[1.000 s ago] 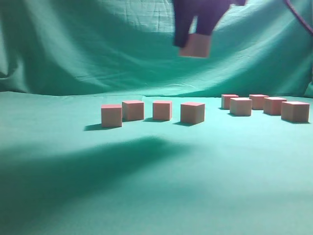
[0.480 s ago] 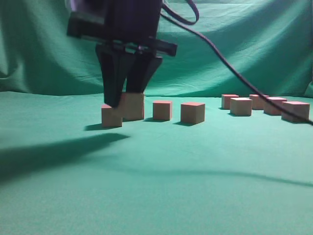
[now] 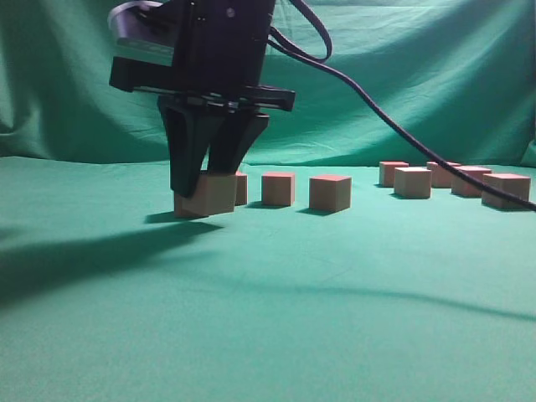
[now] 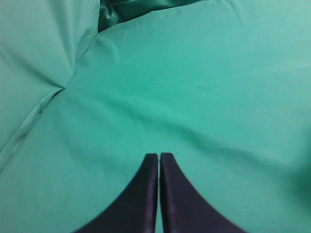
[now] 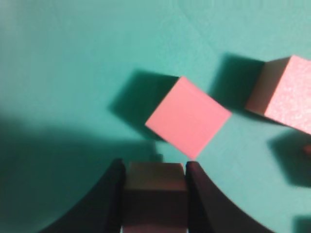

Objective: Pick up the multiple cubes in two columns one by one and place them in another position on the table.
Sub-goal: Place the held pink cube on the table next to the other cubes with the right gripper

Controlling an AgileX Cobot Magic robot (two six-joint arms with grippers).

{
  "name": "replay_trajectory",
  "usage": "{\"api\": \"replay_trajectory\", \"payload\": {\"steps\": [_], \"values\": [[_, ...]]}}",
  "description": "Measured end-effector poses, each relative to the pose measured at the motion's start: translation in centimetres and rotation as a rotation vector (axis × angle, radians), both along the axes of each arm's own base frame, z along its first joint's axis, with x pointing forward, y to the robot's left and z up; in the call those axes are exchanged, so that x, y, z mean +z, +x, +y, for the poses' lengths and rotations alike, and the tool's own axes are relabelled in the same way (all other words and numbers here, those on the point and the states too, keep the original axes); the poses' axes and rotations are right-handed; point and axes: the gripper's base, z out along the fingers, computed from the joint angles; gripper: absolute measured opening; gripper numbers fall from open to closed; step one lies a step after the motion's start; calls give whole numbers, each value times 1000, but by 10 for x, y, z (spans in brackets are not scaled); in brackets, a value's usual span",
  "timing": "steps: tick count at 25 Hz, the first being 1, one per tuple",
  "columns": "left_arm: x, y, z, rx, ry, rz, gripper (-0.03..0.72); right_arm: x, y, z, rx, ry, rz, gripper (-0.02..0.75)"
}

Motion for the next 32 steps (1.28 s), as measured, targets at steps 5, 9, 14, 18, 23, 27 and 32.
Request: {"api": "replay_trajectory", "payload": {"steps": [5, 9, 14, 18, 23, 27, 32], "values": [[0, 0, 0, 0, 0, 0, 0, -4, 1, 1, -2, -3, 4, 249], [0, 0, 0, 0, 0, 0, 0, -10, 1, 1, -6, -12, 15, 249], [0, 0, 0, 0, 0, 0, 0, -12, 1, 1, -16, -15, 21, 249], [0, 0, 0, 0, 0, 0, 0, -12, 1, 1, -22, -14, 23, 249], [0, 0, 0, 0, 0, 0, 0, -12, 1, 1, -24, -17, 27, 316], [0, 0, 0, 0, 0, 0, 0, -9, 0, 0, -21, -31, 44, 517], [0, 0, 0, 0, 0, 0, 0, 19, 3, 3, -2, -51, 54, 586]]}}
